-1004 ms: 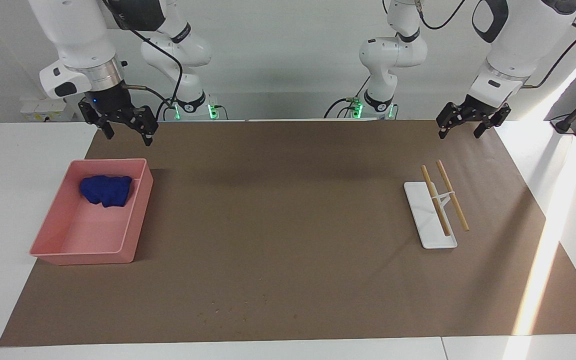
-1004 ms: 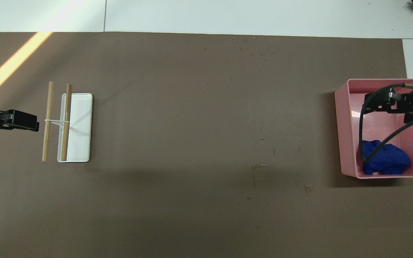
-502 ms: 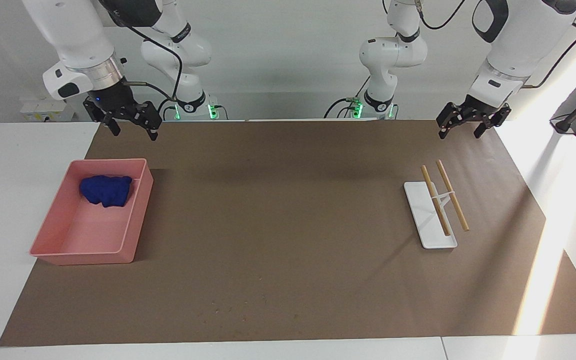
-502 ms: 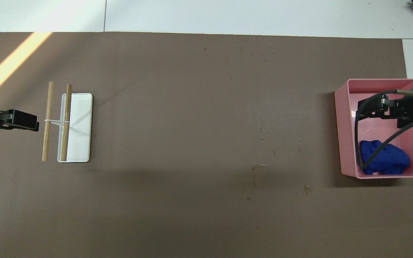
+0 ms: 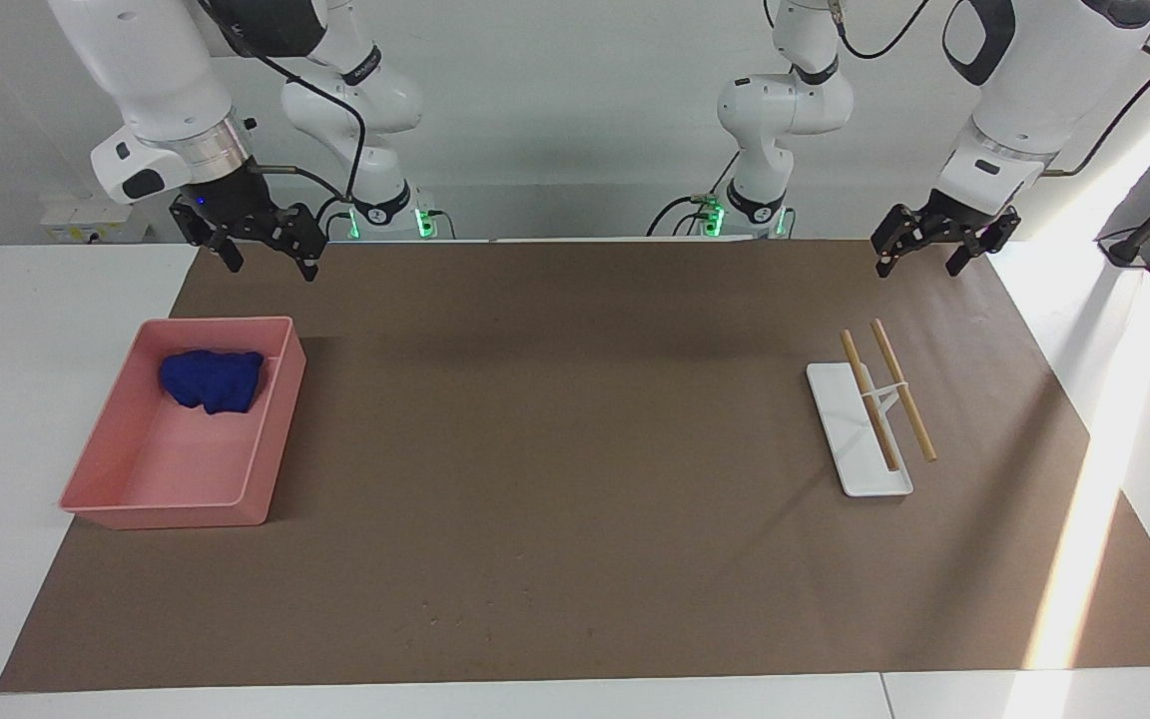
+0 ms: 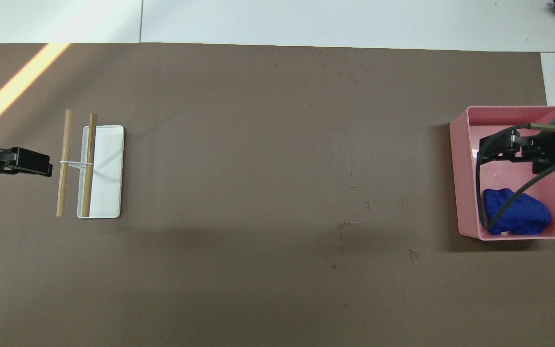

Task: Wipe water with towel using both arms

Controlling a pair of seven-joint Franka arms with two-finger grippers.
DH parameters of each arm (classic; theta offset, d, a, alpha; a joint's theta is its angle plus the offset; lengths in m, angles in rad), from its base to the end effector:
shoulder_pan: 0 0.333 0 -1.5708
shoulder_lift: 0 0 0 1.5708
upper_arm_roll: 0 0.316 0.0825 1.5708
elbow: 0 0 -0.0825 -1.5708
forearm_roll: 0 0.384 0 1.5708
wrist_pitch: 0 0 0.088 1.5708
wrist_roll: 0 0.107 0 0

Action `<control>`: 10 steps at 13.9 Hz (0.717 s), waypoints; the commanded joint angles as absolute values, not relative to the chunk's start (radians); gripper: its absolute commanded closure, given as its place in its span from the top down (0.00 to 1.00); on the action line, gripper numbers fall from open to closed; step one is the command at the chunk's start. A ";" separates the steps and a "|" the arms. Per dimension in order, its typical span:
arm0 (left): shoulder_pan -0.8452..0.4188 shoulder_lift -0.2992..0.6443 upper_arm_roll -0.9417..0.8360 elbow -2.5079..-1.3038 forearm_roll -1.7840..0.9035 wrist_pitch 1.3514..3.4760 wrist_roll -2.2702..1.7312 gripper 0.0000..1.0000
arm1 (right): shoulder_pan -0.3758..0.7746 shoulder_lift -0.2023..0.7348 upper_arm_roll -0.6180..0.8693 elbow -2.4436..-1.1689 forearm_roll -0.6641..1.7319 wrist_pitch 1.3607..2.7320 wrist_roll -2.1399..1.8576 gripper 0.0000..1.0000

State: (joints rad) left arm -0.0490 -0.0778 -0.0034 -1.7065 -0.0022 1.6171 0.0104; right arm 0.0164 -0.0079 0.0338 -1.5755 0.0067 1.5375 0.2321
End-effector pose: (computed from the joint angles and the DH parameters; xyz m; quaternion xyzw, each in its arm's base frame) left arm 0.5318 -0.0282 0.6066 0.9995 -0.0313 -0.0058 0.0008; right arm 0.5477 0.0283 0.6238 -0.9958 0.0908 0.0154 0.0011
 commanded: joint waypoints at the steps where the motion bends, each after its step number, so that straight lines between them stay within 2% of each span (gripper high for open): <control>1: -0.054 -0.089 0.005 -1.710 -0.015 1.628 0.006 1.00 | 0.015 -0.038 0.035 -1.612 -0.023 1.551 0.206 1.00; 10: -0.052 -0.089 0.005 -1.712 -0.015 1.628 0.009 1.00 | 0.029 -0.038 0.049 -1.611 -0.034 1.552 0.202 1.00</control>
